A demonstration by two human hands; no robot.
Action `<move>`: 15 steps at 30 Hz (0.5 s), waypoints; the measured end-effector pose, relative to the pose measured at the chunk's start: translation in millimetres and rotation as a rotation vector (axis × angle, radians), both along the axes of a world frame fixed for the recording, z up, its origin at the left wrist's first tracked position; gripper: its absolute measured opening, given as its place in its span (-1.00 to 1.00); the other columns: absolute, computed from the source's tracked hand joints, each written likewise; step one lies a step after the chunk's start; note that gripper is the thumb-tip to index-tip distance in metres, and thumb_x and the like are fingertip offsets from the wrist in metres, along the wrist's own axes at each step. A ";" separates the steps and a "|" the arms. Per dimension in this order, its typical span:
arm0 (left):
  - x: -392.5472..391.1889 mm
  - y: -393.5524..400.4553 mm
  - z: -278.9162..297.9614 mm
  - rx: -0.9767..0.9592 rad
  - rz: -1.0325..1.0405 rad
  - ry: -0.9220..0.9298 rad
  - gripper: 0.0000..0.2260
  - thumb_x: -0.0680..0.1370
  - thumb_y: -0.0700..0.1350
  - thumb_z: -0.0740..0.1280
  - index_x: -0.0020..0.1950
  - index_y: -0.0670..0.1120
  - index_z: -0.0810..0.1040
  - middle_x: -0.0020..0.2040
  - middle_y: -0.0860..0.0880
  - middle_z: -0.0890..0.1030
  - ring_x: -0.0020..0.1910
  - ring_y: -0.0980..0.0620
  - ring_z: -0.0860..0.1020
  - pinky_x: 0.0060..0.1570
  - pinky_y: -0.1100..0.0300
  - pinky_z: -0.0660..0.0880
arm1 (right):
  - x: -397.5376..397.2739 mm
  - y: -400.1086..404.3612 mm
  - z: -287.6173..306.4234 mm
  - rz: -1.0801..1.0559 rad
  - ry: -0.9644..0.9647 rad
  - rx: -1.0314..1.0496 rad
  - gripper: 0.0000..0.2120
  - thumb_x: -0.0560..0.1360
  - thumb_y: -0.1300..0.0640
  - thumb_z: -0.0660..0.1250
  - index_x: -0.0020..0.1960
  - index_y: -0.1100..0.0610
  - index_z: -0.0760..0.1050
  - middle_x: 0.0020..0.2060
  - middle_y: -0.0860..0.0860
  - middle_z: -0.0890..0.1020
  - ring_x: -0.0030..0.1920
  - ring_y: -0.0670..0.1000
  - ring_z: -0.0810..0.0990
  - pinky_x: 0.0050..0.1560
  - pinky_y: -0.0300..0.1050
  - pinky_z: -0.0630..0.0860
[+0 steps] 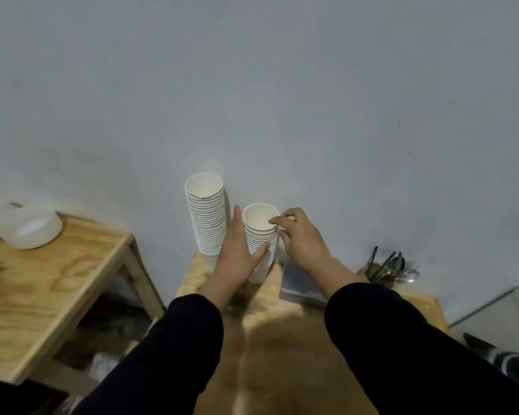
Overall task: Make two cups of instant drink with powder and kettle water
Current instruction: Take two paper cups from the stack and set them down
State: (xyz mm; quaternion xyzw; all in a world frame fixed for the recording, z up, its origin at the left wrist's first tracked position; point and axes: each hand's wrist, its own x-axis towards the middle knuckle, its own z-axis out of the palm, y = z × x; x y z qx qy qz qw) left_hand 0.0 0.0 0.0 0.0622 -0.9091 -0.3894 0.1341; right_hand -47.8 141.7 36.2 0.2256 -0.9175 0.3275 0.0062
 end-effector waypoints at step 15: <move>-32.7 1.6 6.5 0.171 0.088 -0.019 0.05 0.33 0.05 0.55 0.55 -0.03 -0.12 0.46 -0.11 0.33 0.39 -0.12 0.36 0.36 0.00 0.33 | -15.6 -11.8 0.7 -0.041 -0.039 0.102 -0.78 0.54 0.23 0.14 0.15 0.20 0.45 0.08 0.07 0.47 0.06 0.14 0.51 -0.05 -0.16 0.39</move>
